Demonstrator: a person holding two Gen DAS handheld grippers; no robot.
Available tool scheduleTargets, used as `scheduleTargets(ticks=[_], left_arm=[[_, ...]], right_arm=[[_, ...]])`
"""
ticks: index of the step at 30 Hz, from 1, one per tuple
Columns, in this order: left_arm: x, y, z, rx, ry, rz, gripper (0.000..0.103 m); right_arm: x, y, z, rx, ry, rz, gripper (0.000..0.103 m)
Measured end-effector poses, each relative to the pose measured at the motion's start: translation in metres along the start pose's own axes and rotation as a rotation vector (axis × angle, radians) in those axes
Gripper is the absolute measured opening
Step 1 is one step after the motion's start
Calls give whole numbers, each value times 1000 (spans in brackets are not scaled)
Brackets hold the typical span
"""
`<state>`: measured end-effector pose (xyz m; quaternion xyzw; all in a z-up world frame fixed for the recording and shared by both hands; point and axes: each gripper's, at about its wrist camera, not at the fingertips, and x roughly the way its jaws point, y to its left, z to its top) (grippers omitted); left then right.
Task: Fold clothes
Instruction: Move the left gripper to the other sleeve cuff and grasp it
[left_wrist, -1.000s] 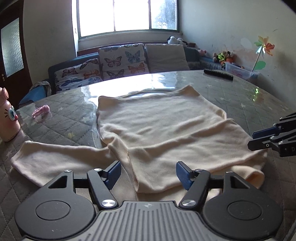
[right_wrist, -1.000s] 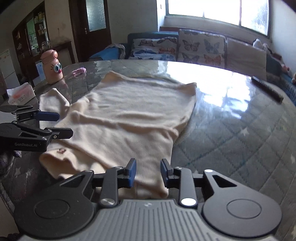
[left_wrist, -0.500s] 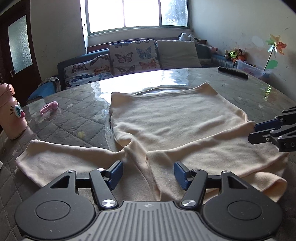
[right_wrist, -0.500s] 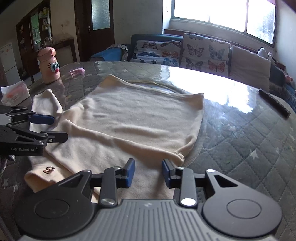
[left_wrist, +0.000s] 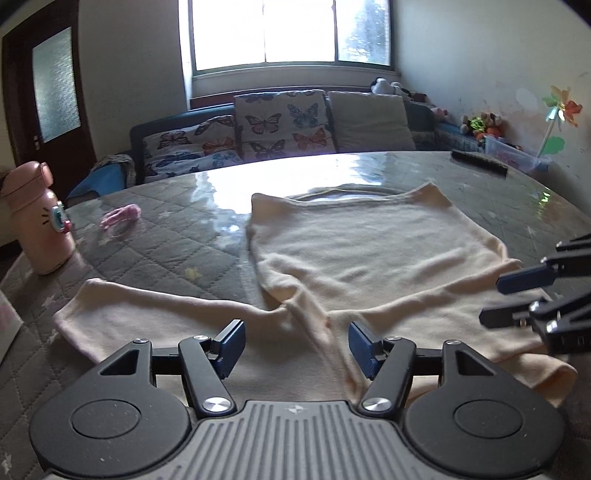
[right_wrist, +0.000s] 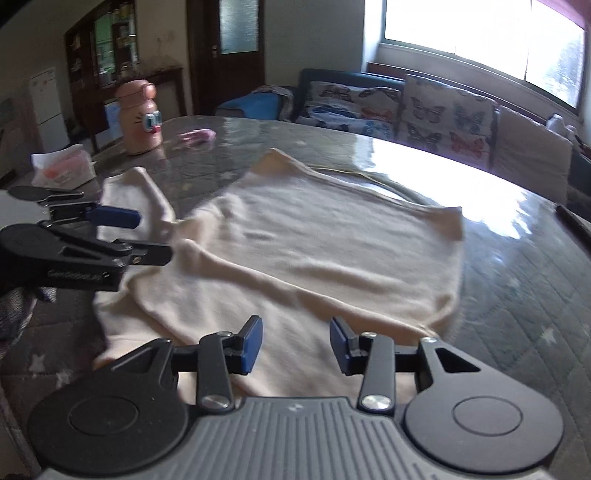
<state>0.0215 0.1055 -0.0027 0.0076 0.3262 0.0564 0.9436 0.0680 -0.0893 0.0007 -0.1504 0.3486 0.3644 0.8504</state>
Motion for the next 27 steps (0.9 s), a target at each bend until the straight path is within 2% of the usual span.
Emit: scheduleTargets(ticks=[7, 11, 18, 22, 27], left_arm=[[1, 44, 4, -77, 3, 132, 74], [5, 67, 3, -112, 18, 203, 76], [11, 102, 3, -189, 29, 295, 76], [16, 121, 1, -245, 38, 337, 75], [18, 140, -2, -319, 46, 347, 73]], right_arm=[[20, 43, 16, -78, -1, 94, 45], [31, 57, 14, -120, 27, 110, 47], [32, 55, 32, -110, -6, 107, 47], [48, 54, 38, -81, 20, 161, 47], [49, 53, 37, -58, 17, 171, 47]])
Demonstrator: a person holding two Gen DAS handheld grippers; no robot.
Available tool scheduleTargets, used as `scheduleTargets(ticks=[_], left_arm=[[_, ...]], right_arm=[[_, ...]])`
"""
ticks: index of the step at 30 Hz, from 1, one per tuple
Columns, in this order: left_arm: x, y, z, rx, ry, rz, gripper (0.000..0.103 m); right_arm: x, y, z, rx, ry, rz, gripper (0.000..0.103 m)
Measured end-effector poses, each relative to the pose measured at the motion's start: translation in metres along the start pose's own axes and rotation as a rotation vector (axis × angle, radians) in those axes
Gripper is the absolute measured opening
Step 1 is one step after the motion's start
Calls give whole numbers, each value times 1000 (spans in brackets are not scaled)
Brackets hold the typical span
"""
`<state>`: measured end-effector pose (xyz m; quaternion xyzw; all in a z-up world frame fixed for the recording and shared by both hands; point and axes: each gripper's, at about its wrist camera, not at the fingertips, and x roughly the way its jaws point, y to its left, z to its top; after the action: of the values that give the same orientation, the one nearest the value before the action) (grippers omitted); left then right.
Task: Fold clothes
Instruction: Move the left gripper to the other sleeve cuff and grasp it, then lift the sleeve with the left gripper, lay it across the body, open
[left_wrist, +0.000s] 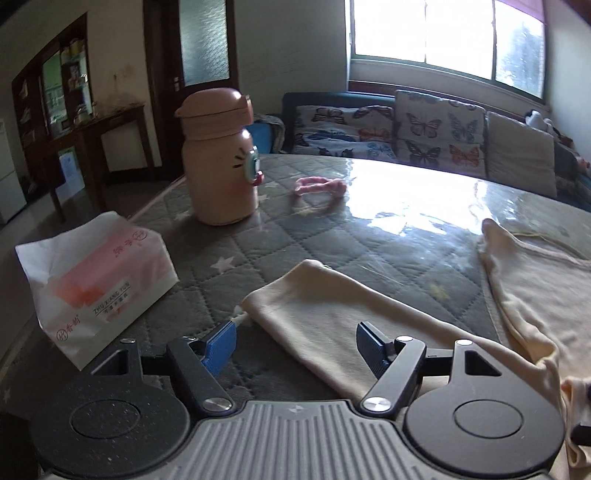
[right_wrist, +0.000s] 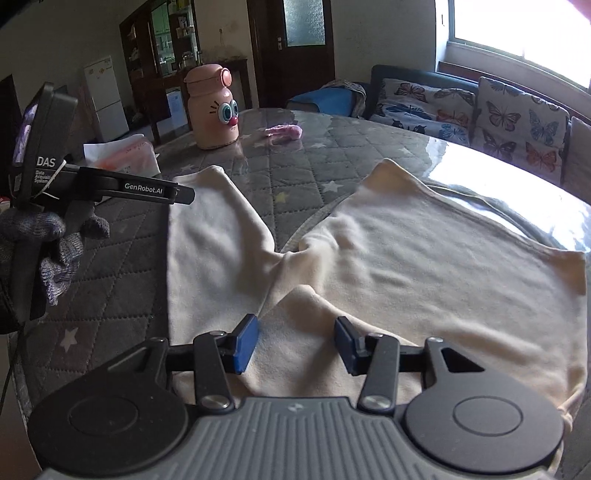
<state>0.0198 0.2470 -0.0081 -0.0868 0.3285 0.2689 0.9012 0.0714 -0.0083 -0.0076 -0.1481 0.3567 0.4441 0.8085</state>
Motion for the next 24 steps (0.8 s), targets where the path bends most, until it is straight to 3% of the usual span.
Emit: scheduleTargets(ticks=[3, 5, 7, 14, 20, 24], left_arm=[[5, 5, 1, -29, 13, -14, 69], [9, 7, 1, -48, 27, -21, 55], [13, 9, 1, -65, 33, -20, 52], [14, 14, 3, -93, 3, -5, 6], [-20, -5, 14, -70, -74, -71, 3], [-56, -33, 23, -22, -145, -175, 3]], right_arm=[[-7, -1, -2, 1, -9, -11, 47], [-12, -2, -4, 3, -15, -17, 47], [-18, -3, -7, 11, -19, -24, 47], [-35, -7, -14, 32, -45, -38, 47], [-52, -16, -23, 63, -68, -70, 47], [-64, -29, -31, 95, -76, -107, 47]])
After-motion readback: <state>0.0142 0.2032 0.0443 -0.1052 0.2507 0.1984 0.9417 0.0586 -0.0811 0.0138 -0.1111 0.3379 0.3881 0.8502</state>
